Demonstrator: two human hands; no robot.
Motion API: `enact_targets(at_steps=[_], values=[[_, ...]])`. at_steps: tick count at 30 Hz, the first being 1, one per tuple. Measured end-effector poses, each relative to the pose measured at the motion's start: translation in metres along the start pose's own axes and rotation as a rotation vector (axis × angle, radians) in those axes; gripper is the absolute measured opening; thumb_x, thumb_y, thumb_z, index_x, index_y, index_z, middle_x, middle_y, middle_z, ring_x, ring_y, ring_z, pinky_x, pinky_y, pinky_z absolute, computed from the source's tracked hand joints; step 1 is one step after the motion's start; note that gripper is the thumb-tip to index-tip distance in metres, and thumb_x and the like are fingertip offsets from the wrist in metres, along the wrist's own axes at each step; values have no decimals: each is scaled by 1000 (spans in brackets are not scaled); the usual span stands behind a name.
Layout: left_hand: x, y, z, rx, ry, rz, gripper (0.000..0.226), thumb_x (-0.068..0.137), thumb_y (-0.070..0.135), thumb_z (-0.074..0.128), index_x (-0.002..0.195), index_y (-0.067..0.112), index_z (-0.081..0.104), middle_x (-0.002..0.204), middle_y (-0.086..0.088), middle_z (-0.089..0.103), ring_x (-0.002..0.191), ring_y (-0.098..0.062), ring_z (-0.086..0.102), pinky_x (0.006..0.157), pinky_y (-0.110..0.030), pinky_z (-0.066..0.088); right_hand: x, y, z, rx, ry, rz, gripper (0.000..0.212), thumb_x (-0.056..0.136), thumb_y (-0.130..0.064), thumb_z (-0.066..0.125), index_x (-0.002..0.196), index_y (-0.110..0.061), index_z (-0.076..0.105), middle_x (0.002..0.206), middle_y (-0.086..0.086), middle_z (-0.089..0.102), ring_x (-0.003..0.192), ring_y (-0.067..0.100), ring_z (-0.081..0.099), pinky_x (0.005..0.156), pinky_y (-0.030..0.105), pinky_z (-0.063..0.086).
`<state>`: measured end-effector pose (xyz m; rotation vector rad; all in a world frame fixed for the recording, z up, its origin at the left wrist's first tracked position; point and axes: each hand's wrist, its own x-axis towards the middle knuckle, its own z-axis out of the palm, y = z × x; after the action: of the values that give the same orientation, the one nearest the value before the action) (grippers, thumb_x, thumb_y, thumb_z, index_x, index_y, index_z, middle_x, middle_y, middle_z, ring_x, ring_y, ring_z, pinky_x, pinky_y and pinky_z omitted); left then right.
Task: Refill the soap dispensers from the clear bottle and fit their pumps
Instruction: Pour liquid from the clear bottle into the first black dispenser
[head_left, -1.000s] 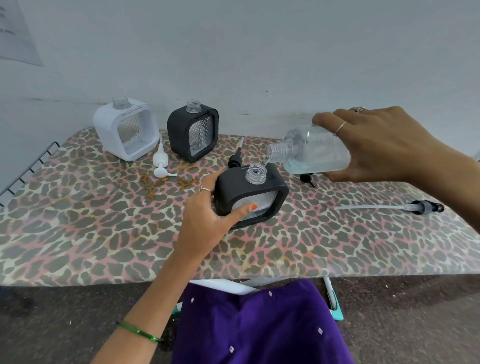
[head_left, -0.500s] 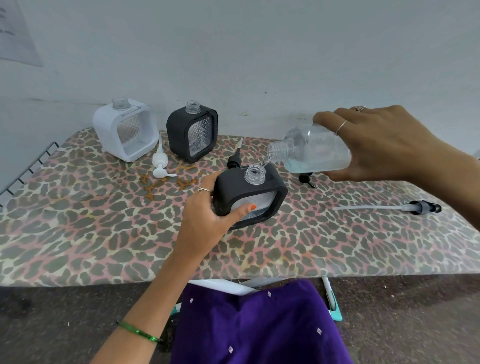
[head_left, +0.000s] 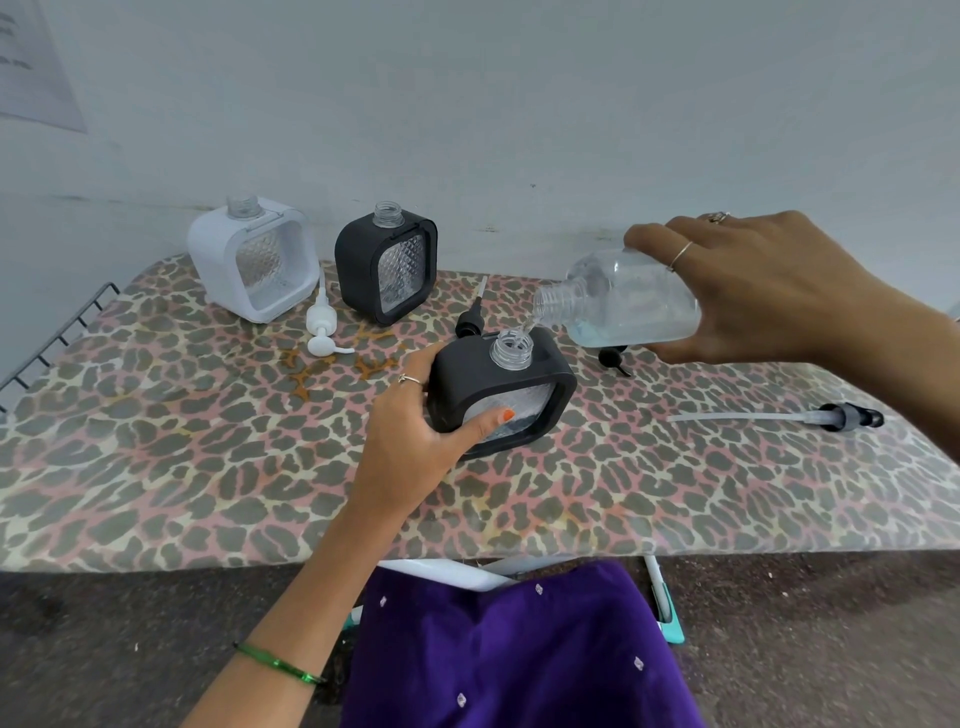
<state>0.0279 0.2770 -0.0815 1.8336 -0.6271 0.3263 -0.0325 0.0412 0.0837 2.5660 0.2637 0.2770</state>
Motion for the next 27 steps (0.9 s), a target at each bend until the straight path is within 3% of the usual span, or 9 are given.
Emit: enact_targets(at_steps=[10, 13, 18, 22, 27], values=[[0, -2, 0, 6, 3, 2, 69, 70, 49, 75, 123, 10, 53, 101, 9, 61, 90, 16, 54, 74, -2, 43, 1, -1, -2, -5, 1, -6, 91, 65, -78, 42, 135, -21, 33, 103, 4, 63, 85, 30, 61, 52, 28, 34], [0, -2, 0, 11, 0, 1, 72, 69, 52, 76, 123, 11, 53, 102, 9, 62, 90, 10, 57, 74, -3, 44, 1, -2, -1, -9, -1, -5, 91, 65, -78, 42, 135, -21, 34, 103, 4, 63, 85, 30, 61, 52, 28, 33], [0, 0, -1, 7, 4, -7, 70, 69, 49, 75, 122, 9, 53, 100, 13, 59, 90, 19, 53, 73, -1, 41, 1, -2, -1, 4, 1, -1, 90, 65, -76, 44, 134, -20, 36, 101, 5, 63, 83, 31, 61, 52, 29, 35], [0, 2, -1, 3, -3, -9, 70, 68, 46, 74, 123, 8, 53, 98, 27, 54, 90, 23, 52, 72, 0, 41, 1, -2, -2, 1, 1, 0, 90, 65, -77, 45, 134, -19, 36, 99, 5, 63, 82, 31, 61, 51, 28, 33], [0, 1, -2, 0, -3, -7, 69, 68, 46, 73, 123, 8, 53, 97, 20, 57, 88, 22, 52, 71, 1, 41, 2, -3, -3, 0, 1, -5, 89, 66, -76, 46, 134, -19, 36, 98, 5, 62, 81, 31, 60, 51, 28, 31]])
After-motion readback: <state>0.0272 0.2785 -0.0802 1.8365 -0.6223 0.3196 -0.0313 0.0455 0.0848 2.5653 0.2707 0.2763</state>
